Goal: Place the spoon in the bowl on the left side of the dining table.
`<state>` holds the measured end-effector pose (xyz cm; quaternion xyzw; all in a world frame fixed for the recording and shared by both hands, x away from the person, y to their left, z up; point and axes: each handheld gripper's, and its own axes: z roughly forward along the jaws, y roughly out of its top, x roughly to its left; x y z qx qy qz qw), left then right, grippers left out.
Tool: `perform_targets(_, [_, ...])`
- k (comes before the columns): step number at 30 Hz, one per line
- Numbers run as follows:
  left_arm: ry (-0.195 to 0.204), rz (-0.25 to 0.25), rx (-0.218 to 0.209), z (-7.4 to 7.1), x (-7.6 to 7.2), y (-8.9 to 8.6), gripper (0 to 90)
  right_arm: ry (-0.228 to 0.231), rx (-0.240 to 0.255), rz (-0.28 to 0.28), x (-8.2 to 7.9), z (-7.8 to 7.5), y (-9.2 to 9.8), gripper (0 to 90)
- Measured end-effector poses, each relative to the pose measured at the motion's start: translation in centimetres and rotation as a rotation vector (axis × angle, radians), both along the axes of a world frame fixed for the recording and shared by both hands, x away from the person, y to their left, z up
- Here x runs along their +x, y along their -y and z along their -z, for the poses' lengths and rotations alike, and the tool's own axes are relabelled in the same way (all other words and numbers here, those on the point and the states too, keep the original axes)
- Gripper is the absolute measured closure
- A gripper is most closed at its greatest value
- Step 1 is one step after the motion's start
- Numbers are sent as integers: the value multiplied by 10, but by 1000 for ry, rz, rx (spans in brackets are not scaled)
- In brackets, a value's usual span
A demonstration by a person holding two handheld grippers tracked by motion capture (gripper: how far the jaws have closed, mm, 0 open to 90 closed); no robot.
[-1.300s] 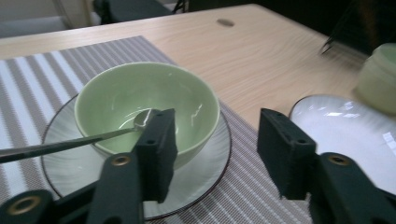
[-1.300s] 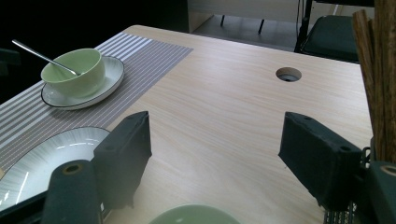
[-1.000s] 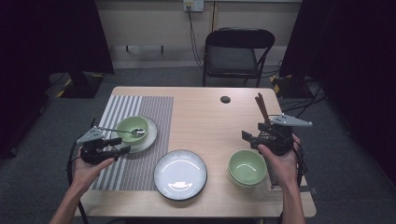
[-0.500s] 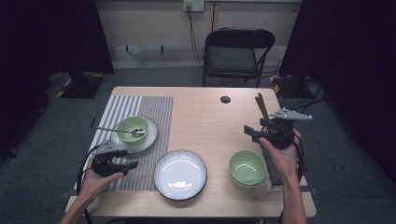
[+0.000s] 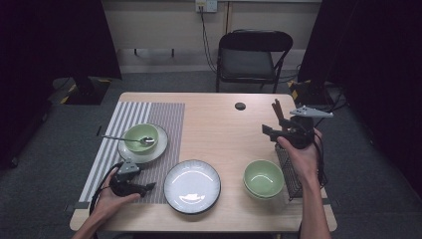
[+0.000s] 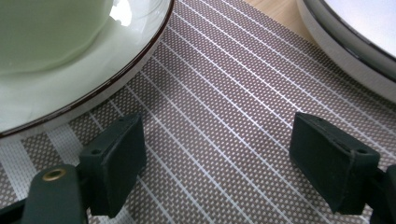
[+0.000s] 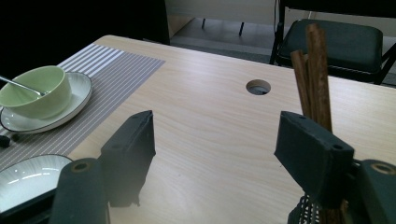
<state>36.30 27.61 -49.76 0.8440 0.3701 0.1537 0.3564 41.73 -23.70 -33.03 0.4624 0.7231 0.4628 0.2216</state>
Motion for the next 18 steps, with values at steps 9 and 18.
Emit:
perform_targets(9, [34,-5,-15,4,-3,-1,162,-6,-15,26,13,-8,7,296])
perform_targets(18, [34,-3,-15,4,-3,-1,162,-16,-29,57,28,-6,17,338])
